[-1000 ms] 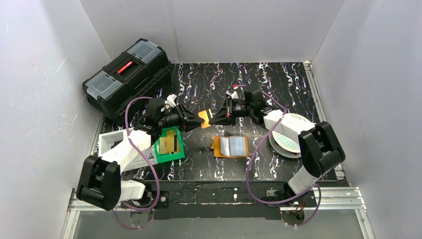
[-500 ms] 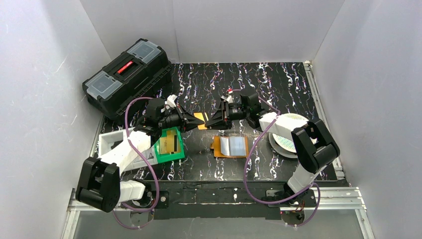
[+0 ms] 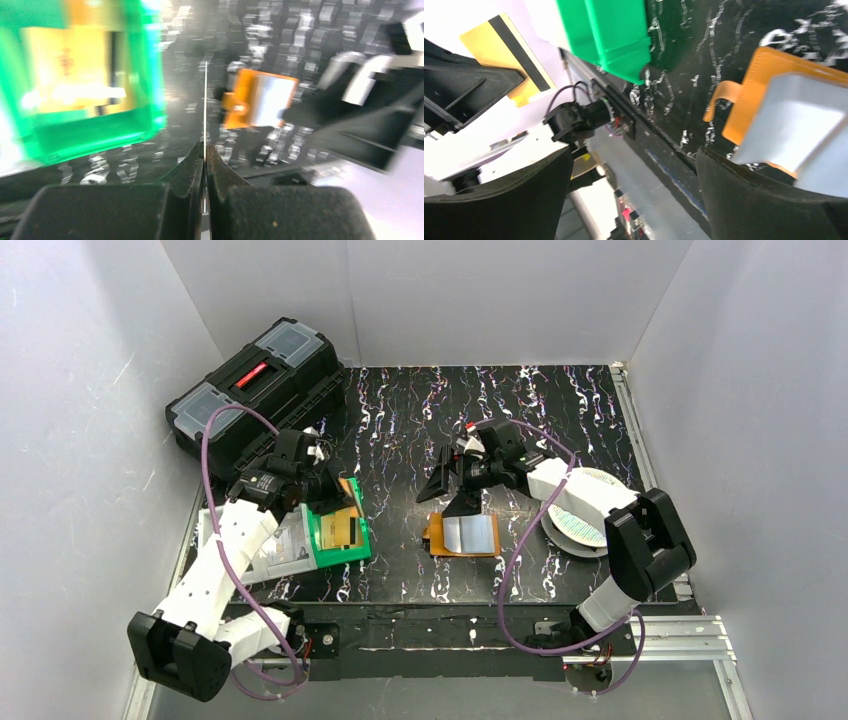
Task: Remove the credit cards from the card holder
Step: Place the credit card in the storage box.
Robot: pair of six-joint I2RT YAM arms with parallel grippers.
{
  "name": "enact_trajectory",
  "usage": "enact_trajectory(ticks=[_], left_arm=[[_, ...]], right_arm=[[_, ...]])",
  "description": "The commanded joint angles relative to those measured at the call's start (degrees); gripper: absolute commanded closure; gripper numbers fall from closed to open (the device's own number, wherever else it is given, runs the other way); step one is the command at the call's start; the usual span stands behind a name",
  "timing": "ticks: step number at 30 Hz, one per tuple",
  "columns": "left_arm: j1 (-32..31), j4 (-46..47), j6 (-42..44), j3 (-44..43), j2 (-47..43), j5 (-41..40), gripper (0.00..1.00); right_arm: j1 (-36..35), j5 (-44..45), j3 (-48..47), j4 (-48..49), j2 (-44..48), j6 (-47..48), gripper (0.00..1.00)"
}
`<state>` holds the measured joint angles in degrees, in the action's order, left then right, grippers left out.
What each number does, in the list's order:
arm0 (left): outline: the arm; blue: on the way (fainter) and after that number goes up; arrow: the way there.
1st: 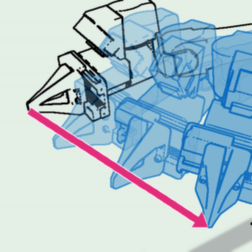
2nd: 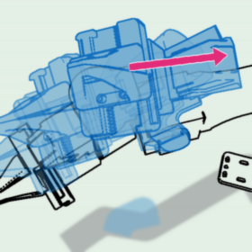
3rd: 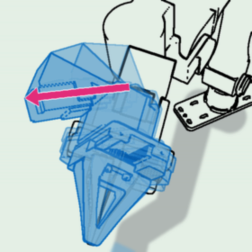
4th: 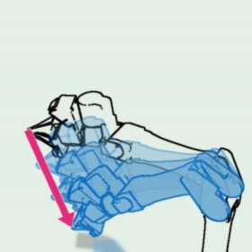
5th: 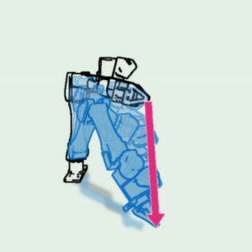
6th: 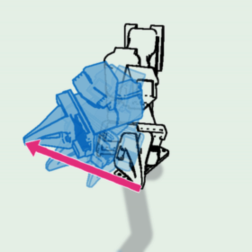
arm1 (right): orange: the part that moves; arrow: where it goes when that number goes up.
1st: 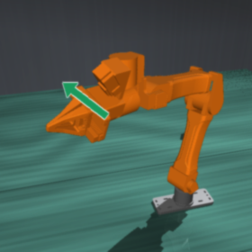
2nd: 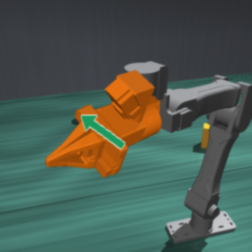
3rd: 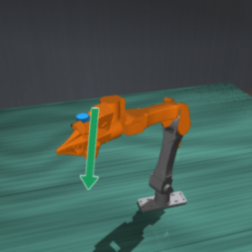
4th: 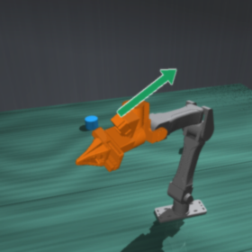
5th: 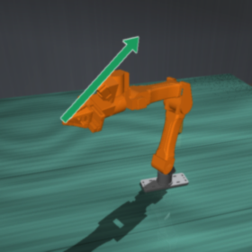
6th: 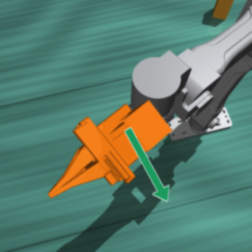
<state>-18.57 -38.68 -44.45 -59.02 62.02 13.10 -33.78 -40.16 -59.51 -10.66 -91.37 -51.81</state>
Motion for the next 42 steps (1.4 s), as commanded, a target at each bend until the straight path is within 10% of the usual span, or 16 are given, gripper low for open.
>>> enact_trajectory(ticks=[1,22,29,42], left_arm=[[0.1,-19.6,8.5,-1.7,1.9,-20.1,1.0],[-7.8,-17.6,6.9,-5.8,27.7,-37.0,0.92],[-7.9,-17.0,7.2,-6.9,26.1,-34.2,0.64],[-10.9,-18.1,9.0,-15.0,18.0,-23.8,0.57]], right_arm=[[0.0,10.3,-4.3,-11.4,3.5,7.8,0.02],[0.1,20.8,-4.4,-19.9,7.8,14.3,0.02],[0.0,22.5,-3.7,-21.4,8.6,15.1,0.02],[1.6,28.7,-1.0,-23.7,10.2,13.0,0.02]])
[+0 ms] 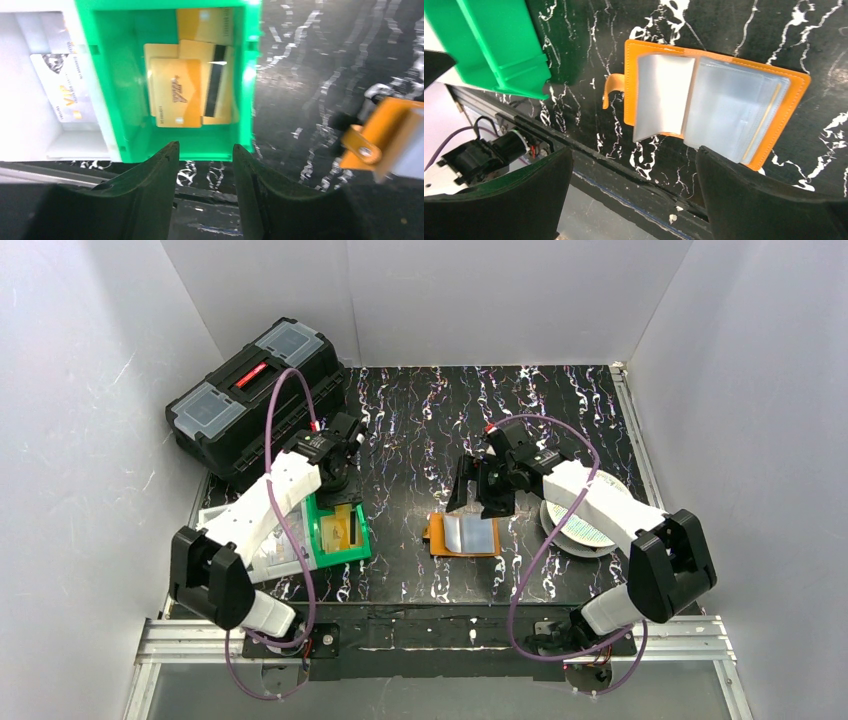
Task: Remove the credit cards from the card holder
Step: Place the credit card in the storage box, then remove the credit card from the card holder.
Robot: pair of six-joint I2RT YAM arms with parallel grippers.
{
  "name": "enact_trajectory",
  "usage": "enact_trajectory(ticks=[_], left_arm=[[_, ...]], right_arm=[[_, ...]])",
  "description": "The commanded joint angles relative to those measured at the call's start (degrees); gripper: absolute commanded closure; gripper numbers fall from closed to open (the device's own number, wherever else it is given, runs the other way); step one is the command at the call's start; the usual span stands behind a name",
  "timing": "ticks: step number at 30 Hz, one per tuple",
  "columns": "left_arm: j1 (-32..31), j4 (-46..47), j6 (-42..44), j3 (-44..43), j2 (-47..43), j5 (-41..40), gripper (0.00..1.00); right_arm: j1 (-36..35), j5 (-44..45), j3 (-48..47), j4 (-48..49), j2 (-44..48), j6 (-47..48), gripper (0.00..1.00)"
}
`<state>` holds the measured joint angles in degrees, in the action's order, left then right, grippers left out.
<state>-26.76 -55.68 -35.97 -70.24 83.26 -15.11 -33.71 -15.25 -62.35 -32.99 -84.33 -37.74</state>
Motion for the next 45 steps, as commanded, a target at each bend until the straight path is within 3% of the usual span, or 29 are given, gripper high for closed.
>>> enact_trajectory(ticks=[1,8,15,27,45], left_arm=[[-4.5,-1.0,0.0,-4.9,-2.9,5.0,0.57],[-19.3,0.6,-2.9,-15.7,9.4,5.6,0.55],[-27.2,3.6,-2.4,-27.1,24.7,7.5,0.56],[-28.0,7.7,-1.9,-30.2,36.9,8.0,0.56],[-28.0,10.4,-2.3,-24.6,40.8,7.6,0.61]], right_arm=[[2.2,3.8,2.7,-1.3,3.5,-1.8,0.02],[9.2,6.7,8.6,-1.8,9.1,-4.2,0.02],[16.0,8.7,15.4,-3.5,21.0,-6.7,0.01],[17.4,9.9,19.0,-6.6,29.6,-7.5,0.02],[17.7,7.2,19.5,-4.7,25.0,-5.7,0.02]])
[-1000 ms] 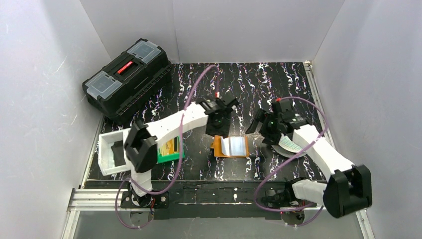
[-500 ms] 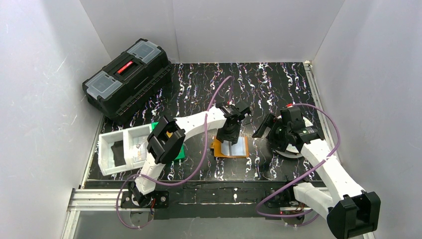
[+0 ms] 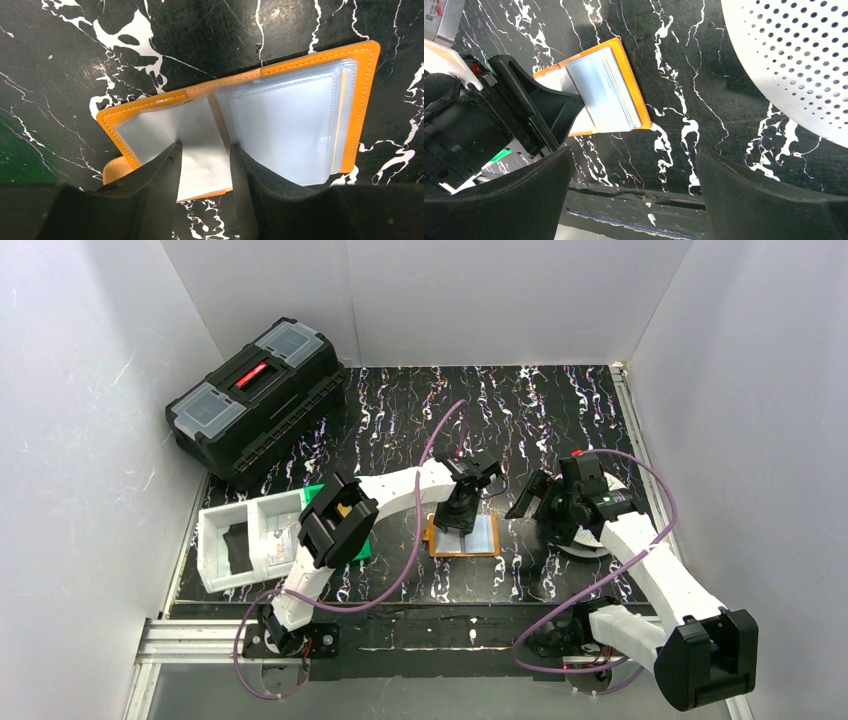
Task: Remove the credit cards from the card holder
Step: Remove the credit card from the card holder.
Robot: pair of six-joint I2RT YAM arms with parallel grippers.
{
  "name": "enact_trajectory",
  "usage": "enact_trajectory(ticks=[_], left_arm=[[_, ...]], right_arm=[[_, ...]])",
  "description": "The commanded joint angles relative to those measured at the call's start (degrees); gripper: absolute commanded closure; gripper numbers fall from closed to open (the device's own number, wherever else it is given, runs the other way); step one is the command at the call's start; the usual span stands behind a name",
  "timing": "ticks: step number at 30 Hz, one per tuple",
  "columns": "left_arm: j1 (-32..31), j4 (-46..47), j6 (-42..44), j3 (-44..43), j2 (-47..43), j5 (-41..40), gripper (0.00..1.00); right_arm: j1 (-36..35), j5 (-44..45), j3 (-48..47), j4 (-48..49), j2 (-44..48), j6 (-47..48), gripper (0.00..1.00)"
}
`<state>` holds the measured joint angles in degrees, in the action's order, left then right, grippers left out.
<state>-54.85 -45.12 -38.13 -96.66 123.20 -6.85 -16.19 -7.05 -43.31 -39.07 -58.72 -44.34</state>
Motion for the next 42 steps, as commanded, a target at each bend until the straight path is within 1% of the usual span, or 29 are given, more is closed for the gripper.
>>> enact_trajectory(ticks=[1,6,9,12,13,16,19,22,24,27,29,32,42], left_arm=[[0.1,0.0,-0.1,2.1,0.9,-0.7,0.62],[0.1,0.6,-0.3,3.1,0.8,-0.4,0.65],[0.1,0.7,-0.4,3.3,0.6,-0.2,0.71],[0.3,1.8,-0.7,4.9,0.1,0.9,0.8],[0.4,2.4,-0.8,5.7,-0.2,1.5,0.83],[1.3,4.4,-1.5,8.2,-1.0,3.3,0.92],[2.4,6.3,-1.9,10.8,-2.1,5.0,0.97],[3.2,7.8,-1.9,12.6,-3.1,6.4,0.99],[3.5,8.6,-1.9,13.5,-3.4,6.8,0.99],[3.9,9.2,-2.0,14.4,-3.9,8.6,1.0],[4.1,9.4,-2.0,14.9,-4.1,8.9,1.0],[4.3,9.8,-1.9,15.5,-4.3,9.3,1.0],[4.9,11.0,-1.7,16.4,-4.6,10.8,1.0]], right_arm=[[0.2,-1.2,0.6,1.5,-1.0,1.0,0.02],[0.2,-1.6,0.3,2.0,-1.9,1.5,0.02],[0.1,-3.2,0.1,3.2,-3.4,2.8,0.02],[-0.9,-4.5,-1.0,3.9,-7.4,4.2,0.06],[-1.3,-5.2,-1.3,4.4,-8.9,4.5,0.09],[-3.1,-7.7,-1.9,6.9,-13.0,4.3,0.25],[-5.7,-8.4,-3.7,8.4,-16.9,3.9,0.49],[-8.3,-7.7,-6.0,9.2,-20.7,3.4,0.66],[-9.4,-7.4,-7.4,9.4,-23.4,3.2,0.75],[-10.2,-6.3,-8.5,9.4,-26.5,2.8,0.83],[-10.4,-5.0,-8.6,9.3,-27.9,2.7,0.86],[-10.5,-3.9,-8.3,9.6,-29.1,2.8,0.88],[-12.9,-4.9,-9.6,11.0,-34.1,3.0,0.89]])
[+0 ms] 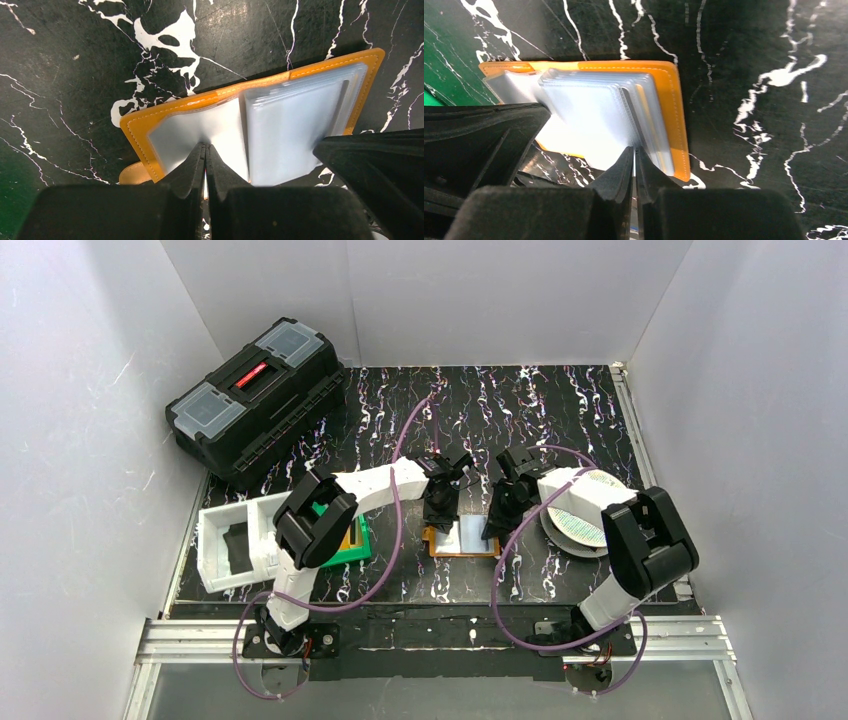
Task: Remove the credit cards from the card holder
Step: Remove the credit card from the card holder.
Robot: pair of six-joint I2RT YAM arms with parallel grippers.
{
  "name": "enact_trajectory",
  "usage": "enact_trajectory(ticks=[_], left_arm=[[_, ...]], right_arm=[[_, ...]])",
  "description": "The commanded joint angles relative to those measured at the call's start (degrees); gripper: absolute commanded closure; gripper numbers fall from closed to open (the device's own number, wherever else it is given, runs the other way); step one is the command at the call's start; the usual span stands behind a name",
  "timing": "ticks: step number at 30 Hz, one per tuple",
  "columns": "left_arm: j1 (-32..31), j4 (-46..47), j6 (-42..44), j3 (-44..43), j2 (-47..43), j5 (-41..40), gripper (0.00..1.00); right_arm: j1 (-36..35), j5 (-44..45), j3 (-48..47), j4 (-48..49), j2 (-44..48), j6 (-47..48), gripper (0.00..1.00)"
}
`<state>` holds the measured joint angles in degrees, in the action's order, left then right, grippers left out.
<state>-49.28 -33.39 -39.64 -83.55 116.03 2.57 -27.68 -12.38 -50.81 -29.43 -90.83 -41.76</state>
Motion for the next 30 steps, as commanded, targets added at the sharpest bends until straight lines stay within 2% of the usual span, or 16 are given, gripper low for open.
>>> enact_trajectory(ticks=[1,11,16,23,30], left_arm=[[-0.6,-0.6,-0.1,3.2,2.7,1.6,1.0],[-0.3,0.4,1.2,2.6,2.3,3.3,1.0],[0.0,-0.3,1.4,2.0,0.9,3.8,1.0],[0.6,-4.8,2.1,-0.3,-5.2,2.6,0.89],[0.8,-5.8,0.0,-0.9,-9.0,4.4,0.88]], right_arm=[[-1.7,0.2,-2.2,1.3,-2.4,0.4,0.9],[-2.4,-7.3,-2.6,5.3,-6.3,-0.4,0.9],[-2.4,-8.0,-2.7,5.5,-8.4,-0.9,0.91],[-2.0,-8.3,-2.6,6.0,-9.3,-1.6,0.91],[-2.0,-8.2,-2.6,6.0,-9.8,-1.6,0.91]])
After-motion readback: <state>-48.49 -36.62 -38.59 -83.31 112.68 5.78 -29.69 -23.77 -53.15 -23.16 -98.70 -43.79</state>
